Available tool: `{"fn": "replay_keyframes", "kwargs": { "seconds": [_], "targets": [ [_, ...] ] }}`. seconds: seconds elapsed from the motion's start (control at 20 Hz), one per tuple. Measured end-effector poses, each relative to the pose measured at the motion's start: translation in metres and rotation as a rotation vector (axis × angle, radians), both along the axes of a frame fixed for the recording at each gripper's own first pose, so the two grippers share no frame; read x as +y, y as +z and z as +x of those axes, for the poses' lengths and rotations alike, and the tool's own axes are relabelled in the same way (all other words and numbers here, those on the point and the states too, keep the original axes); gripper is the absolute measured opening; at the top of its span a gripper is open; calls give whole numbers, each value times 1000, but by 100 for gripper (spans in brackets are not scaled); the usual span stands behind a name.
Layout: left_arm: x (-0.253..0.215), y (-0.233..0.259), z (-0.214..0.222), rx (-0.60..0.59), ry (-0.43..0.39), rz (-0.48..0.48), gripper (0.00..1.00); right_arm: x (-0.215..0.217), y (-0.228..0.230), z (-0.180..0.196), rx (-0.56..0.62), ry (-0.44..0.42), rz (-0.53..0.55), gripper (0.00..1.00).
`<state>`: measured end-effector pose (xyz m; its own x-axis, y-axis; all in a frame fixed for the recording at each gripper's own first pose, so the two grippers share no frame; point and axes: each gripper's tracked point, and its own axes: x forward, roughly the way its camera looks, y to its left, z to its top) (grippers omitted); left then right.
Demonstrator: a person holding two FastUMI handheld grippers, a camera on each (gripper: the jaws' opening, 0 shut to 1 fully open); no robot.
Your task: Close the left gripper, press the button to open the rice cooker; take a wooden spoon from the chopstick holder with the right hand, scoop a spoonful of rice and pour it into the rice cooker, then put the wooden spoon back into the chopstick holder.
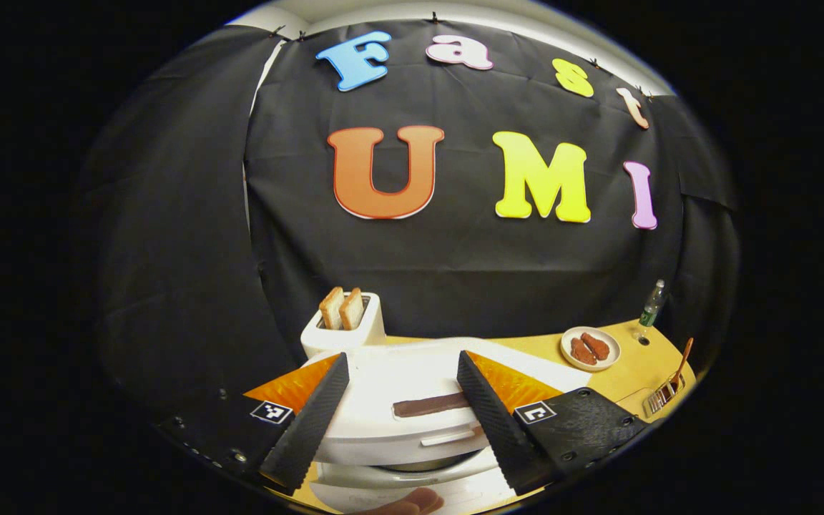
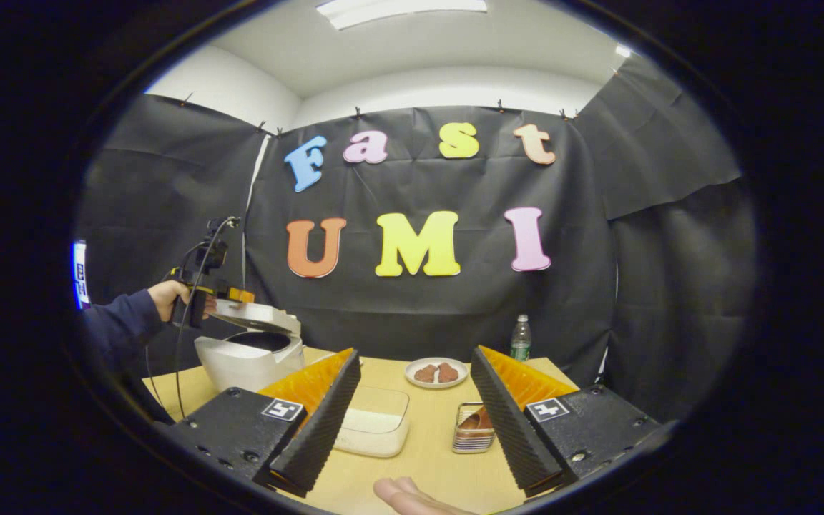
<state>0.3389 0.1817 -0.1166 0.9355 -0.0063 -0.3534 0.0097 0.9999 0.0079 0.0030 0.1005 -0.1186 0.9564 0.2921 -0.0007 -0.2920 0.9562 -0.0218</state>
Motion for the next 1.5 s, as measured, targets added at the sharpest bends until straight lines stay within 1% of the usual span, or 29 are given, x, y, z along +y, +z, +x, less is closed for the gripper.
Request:
{"fn": "replay_keyframes", "kwargs": {
  "seconds": [0.05, 0.1, 0.2, 0.25, 0.3, 0.45, 0.5, 0.55, 0.6, 0.7, 0.85, 1.0, 1.1, 1.15, 1.2, 1.25, 1.3, 1.35, 1.4, 1.5],
  "targets": [
    [-3, -7, -1, 30, -4, -3, 97, 4, -1, 0, 2, 11, 5, 100],
    [-4, -9, -4, 42, -2, 0, 97, 8, -2, -2, 3, 23, 11, 98],
    [-4, -11, -3, 58, 0, 12, 94, 12, -9, -1, 15, 38, 8, 100],
    [-4, -15, -6, 79, 1, 11, 95, 13, -13, -1, 24, 42, 1, 98],
    [-4, -19, -9, 98, 6, 1, 95, 14, -17, 0, 30, 43, -3, 98],
    [-5, -29, -11, 137, 48, -44, 94, 16, -24, 1, 48, 52, 1, 98],
    [-6, -31, -13, 142, 65, -39, 95, 18, -26, 2, 54, 57, 9, 100],
    [-6, -34, -13, 142, 72, -22, 95, 19, -28, 4, 62, 61, 18, 99],
    [-7, -36, -13, 144, 75, -11, 96, 20, -32, 4, 73, 66, 23, 100],
    [-11, -40, -11, 157, 70, -10, 96, 21, -36, 5, 88, 72, 26, 96],
    [-13, -53, -2, 194, 60, -13, 96, 15, -39, 10, 95, 56, 30, 96],
    [-11, -65, 1, 221, 91, -14, 98, 14, -42, 11, 110, 48, 48, 96],
    [-10, -77, -2, 249, 93, -6, 98, 17, -46, 12, 124, 58, 53, 96],
    [-11, -78, -3, 253, 93, -9, 100, 19, -48, 12, 129, 66, 53, 98],
    [-12, -76, -3, 240, 88, -10, 98, 19, -49, 11, 132, 68, 53, 98],
    [-12, -77, -7, 239, 85, -13, 98, 19, -50, 13, 134, 68, 53, 98],
    [-13, -77, -11, 243, 81, -14, 98, 18, -52, 14, 138, 66, 53, 96],
    [-13, -76, -14, 241, 75, -11, 100, 19, -55, 16, 144, 65, 53, 96],
    [-14, -78, -18, 246, 71, -8, 99, 19, -56, 17, 150, 67, 56, 98],
    [-15, -77, -25, 251, 68, -7, 98, 24, -60, 17, 165, 76, 63, 100]
  ]
}}
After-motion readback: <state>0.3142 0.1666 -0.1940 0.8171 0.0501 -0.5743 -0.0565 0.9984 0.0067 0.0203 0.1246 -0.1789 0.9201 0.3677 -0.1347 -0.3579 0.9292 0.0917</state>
